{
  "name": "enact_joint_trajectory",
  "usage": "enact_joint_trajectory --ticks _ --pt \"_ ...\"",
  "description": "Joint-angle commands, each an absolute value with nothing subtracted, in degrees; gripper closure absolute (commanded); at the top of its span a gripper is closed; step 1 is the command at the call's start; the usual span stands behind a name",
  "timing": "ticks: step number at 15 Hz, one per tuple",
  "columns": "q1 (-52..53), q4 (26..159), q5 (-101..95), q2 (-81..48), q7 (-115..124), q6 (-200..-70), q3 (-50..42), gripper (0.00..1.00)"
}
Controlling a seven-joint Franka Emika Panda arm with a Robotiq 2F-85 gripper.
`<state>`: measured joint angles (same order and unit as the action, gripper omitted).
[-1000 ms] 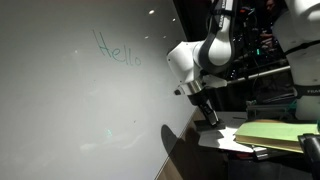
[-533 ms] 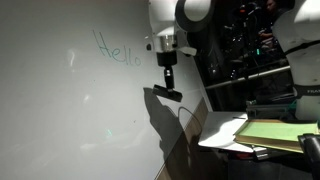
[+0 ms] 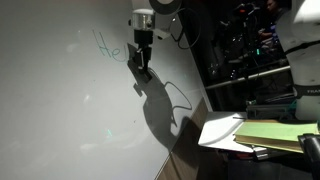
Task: Use the eraser to wipe off the markings on the whiteboard
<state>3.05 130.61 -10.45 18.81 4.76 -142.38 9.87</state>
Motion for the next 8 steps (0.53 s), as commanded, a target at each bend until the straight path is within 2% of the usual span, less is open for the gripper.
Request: enact_joint_trajectory --ticks 1,8 --pt "2.4 126.2 -12.5 16.5 8.0 -141.7 10.7 0.71" --pt "2.4 119.5 -12.7 15.2 9.8 -137.3 10.7 0.71"
